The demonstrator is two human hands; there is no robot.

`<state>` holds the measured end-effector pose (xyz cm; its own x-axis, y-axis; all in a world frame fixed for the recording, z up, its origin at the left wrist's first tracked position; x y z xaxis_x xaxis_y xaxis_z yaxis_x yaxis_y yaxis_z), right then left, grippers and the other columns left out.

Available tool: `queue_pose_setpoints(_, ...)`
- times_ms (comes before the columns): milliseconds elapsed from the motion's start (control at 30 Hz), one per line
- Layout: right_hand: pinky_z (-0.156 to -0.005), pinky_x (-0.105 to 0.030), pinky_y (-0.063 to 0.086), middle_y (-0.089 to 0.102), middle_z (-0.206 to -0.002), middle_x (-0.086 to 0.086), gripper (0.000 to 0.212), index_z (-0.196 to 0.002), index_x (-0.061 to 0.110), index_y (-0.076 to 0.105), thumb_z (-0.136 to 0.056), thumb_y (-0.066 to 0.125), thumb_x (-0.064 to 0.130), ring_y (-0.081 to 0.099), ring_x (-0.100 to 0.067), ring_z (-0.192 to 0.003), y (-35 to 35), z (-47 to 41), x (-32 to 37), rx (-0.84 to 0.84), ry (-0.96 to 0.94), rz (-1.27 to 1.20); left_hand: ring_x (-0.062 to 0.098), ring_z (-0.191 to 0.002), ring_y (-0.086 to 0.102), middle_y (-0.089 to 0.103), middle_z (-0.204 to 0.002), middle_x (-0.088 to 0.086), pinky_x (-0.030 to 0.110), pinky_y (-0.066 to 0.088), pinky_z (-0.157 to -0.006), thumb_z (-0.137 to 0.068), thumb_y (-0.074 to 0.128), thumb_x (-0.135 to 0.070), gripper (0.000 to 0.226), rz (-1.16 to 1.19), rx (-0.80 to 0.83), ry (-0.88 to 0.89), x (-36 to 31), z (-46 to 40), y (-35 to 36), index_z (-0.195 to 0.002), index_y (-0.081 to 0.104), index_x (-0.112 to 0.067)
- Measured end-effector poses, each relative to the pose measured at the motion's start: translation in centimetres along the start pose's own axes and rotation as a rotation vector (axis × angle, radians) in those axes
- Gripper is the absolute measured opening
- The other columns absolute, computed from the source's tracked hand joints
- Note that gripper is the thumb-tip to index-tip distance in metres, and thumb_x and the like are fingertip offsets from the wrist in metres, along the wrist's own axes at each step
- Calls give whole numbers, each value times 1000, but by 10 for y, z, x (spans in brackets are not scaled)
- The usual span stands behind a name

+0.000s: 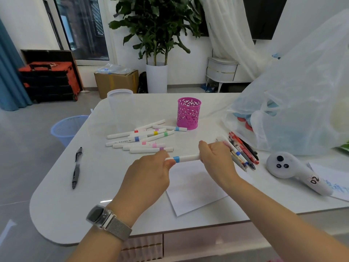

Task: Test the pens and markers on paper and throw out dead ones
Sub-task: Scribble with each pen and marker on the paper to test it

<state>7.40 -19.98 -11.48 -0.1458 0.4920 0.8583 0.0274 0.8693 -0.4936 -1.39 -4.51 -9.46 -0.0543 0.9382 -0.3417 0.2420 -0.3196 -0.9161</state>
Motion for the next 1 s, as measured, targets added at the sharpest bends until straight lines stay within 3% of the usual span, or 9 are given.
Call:
queue_pose_setpoints(167, -47, -27, 25, 30, -48, -1, 47, -52, 10, 38, -95, 46, 25, 27, -13, -46, -5, 3, 12, 12, -85, 28, 12, -64, 48, 51, -72, -7, 28, 41, -59, -99, 32, -37, 19, 108, 2, 36, -3, 0, 0, -95, 47, -26)
queue_pose_setpoints(233, -47, -25, 25, 31, -50, -1, 47, -55, 10, 42, -96, 48, 32, 27, -12, -46, -5, 4, 20, 88, -136, 14, 16, -63, 50, 53, -67, -5, 35, 45, -63, -98, 37, -35, 18, 235, -83, 59, -1, -8, -10, -93, 52, -26)
queue_pose_setpoints(300, -49, -24, 28, 36, -52, 0, 48, -57, 10, 47, -95, 50, 40, 30, -11, -47, 0, 5, 22, 209, -124, -45, 7, -59, 51, 57, -65, -6, 28, 44, -62, -97, 41, -32, 17, 418, -146, 64, 4, -19, -19, -91, 56, -32)
queue_pose_setpoints(367, -50, -24, 32, 44, -51, 5, 48, -59, 13, 52, -96, 49, 44, 35, -9, -46, 1, 0, 17, 264, -90, -88, -4, -63, 54, 63, -71, -9, 18, 41, -60, -97, 41, -34, 17, 593, -123, 31, 12, -31, -19, -100, 57, -38)
queue_pose_setpoints(433, -54, -29, 37, 51, -57, 4, 45, -68, 15, 55, -99, 40, 43, 43, -11, -52, -8, -8, 9, 195, -99, -6, -7, -75, 56, 64, -90, -9, 23, 41, -68, -97, 41, -36, 21, 686, -56, -37, 24, -43, -7, -115, 52, -37)
queue_pose_setpoints(600, -56, -35, 38, 58, -83, -9, 32, -91, 8, 47, -103, 29, 31, 51, -27, -69, -50, -27, -15, -145, -147, 683, 23, -125, 40, 51, -132, 0, 35, 38, -96, -98, 40, -23, 39, 14, -34, -31, 58, -54, 19, -137, 42, -21)
queue_pose_setpoints(700, -68, -38, 43, 56, -98, -17, 25, -88, 7, 47, -101, 37, 26, 52, -35, -89, -66, -33, -22, -159, -123, 725, 25, -126, 37, 48, -135, 4, 40, 37, -96, -99, 36, -20, 37, -102, 51, -52, 68, -53, 33, -135, 41, -22)
queue_pose_setpoints(900, -77, -37, 35, 48, -115, -15, 32, -112, 1, 53, -90, 49, 25, 40, -33, -106, -91, -45, -67, -180, 195, 975, 21, -129, 34, 39, -140, -1, 40, 33, -100, -99, 37, -26, 40, -175, 125, -61, 67, -57, 44, -139, 34, -24)
queue_pose_setpoints(1000, -83, -40, 37, 46, -120, -17, 35, -116, 3, 51, -87, 53, 22, 39, -35, -108, -79, -46, -48, -215, 59, 878, 21, -117, 44, 47, -127, -1, 39, 40, -93, -97, 40, -28, 33, -270, 143, -51, 64, -55, 44, -130, 43, -24)
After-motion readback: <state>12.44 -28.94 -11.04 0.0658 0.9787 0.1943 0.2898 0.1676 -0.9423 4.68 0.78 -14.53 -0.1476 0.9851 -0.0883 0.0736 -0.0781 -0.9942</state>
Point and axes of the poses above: each hand's wrist, its own z-axis away from the middle knuckle, its own y-axis out of the palm, x = y × z, the point moved 10 cm from there along -z, towards the middle knuckle
